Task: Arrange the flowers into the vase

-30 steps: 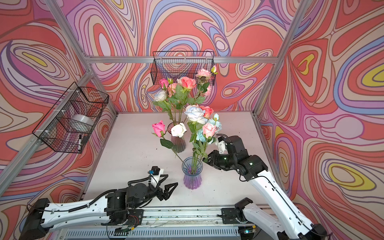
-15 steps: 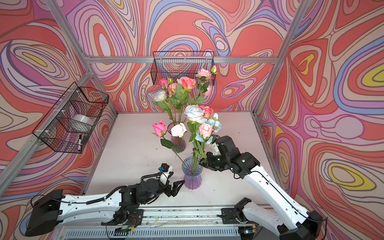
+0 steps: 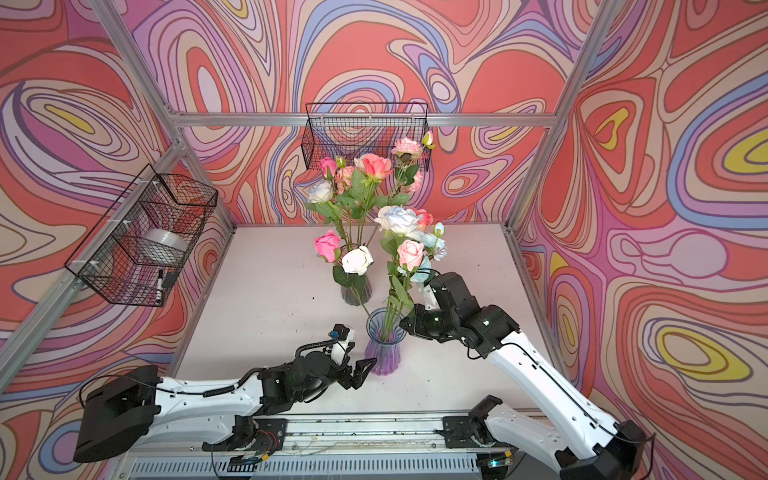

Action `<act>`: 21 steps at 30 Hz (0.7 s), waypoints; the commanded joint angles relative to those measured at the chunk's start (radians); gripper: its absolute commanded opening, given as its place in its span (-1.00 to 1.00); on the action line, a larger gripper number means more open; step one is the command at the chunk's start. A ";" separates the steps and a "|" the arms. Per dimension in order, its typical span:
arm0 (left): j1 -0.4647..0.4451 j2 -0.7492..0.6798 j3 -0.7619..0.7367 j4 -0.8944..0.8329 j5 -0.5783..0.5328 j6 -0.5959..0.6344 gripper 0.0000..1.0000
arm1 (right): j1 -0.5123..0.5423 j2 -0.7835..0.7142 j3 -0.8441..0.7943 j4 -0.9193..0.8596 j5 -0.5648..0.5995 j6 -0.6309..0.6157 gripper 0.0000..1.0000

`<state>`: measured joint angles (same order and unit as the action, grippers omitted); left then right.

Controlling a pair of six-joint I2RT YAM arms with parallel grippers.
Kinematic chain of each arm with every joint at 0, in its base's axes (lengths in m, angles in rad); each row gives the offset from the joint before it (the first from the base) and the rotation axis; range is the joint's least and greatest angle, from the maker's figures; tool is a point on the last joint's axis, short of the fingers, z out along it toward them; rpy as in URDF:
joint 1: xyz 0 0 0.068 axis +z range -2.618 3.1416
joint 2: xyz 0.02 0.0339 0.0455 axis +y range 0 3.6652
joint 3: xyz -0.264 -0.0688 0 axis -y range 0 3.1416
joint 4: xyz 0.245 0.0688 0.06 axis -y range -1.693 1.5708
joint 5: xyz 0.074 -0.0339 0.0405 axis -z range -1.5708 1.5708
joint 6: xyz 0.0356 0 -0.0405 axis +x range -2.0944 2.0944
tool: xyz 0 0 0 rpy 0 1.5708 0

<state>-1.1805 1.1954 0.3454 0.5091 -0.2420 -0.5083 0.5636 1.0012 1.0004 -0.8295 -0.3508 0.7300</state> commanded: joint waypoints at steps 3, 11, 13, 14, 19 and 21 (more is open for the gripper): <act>0.006 0.077 0.017 0.137 -0.010 0.012 0.72 | 0.011 -0.015 -0.003 0.003 0.012 -0.018 -0.83; 0.010 0.202 -0.002 0.286 -0.029 -0.001 0.71 | 0.031 -0.035 0.043 -0.032 0.048 -0.037 -0.94; 0.017 0.223 -0.001 0.314 -0.025 0.006 0.70 | 0.033 -0.035 0.055 -0.040 0.057 -0.043 -0.96; 0.019 0.232 0.002 0.325 -0.019 0.007 0.70 | 0.033 -0.033 0.060 -0.043 0.066 -0.042 -0.96; 0.025 0.211 0.017 0.298 0.003 0.016 0.69 | 0.033 0.011 0.123 -0.069 0.122 -0.049 -1.00; 0.027 0.183 0.014 0.276 0.000 0.027 0.69 | 0.033 0.040 0.154 -0.076 0.133 -0.059 -1.00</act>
<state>-1.1633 1.4128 0.3462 0.7609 -0.2222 -0.4992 0.5861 1.0294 1.0782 -0.9333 -0.2237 0.6914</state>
